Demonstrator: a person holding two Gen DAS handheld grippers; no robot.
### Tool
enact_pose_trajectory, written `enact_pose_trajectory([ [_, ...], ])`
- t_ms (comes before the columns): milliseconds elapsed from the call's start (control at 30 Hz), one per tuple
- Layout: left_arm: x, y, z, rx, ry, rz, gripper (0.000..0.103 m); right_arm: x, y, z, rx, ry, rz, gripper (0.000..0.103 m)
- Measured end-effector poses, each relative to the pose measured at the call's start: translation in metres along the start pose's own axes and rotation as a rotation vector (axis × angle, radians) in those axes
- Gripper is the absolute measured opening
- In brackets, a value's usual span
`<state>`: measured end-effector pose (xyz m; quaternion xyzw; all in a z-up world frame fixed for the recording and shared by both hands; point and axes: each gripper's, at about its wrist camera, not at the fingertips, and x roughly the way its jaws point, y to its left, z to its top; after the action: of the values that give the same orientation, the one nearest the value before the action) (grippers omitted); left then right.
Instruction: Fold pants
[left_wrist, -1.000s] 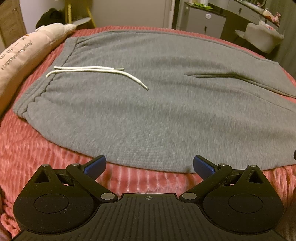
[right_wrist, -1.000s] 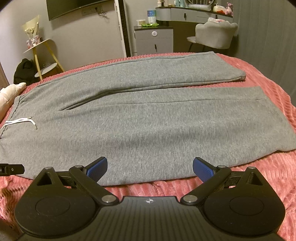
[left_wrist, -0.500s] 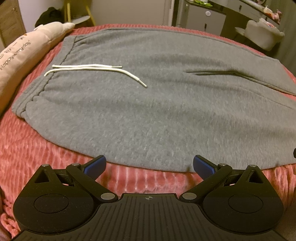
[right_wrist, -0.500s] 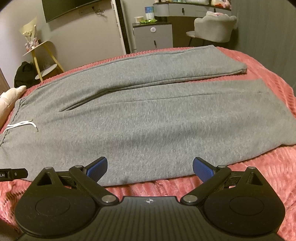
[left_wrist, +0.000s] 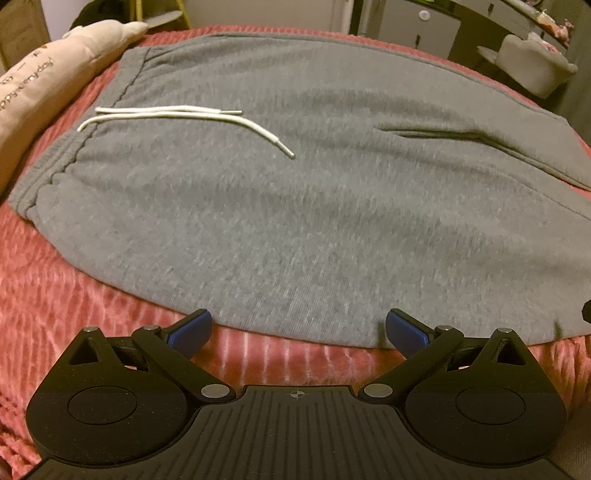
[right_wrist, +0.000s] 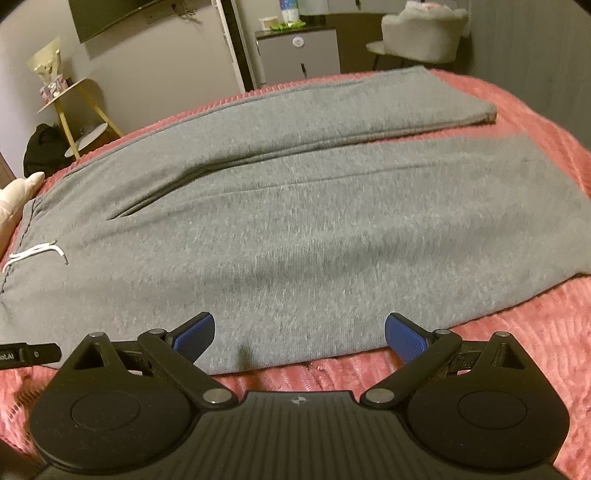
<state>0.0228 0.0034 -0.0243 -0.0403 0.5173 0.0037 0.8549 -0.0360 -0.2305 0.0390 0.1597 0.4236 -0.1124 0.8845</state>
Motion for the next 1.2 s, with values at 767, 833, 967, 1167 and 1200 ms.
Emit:
enact_pose_trajectory([
  [767, 0.091, 0.024, 0.150, -0.409, -0.324, 0.229, 0.103, 0.095, -0.092, 0.141, 0.097, 0.106, -0.030, 0.099],
  [833, 0.096, 0.029, 0.153, -0.407, -0.374, 0.256, 0.103, 0.088, -0.092, 0.190, 0.114, -0.031, -0.048, 0.099],
  [967, 0.102, 0.040, 0.156, -0.428, -0.436, 0.258, 0.103, 0.146, -0.095, 0.292, 0.202, -0.119, -0.085, 0.097],
  [1167, 0.116, 0.061, 0.153, -0.500, -0.484, 0.236, 0.103, 0.265, -0.091, 0.381, 0.324, -0.036, -0.214, 0.090],
  [1200, 0.119, 0.063, 0.152, -0.510, -0.488, 0.233, 0.103, 0.275, -0.083, 0.388, 0.320, -0.024, -0.228, 0.090],
])
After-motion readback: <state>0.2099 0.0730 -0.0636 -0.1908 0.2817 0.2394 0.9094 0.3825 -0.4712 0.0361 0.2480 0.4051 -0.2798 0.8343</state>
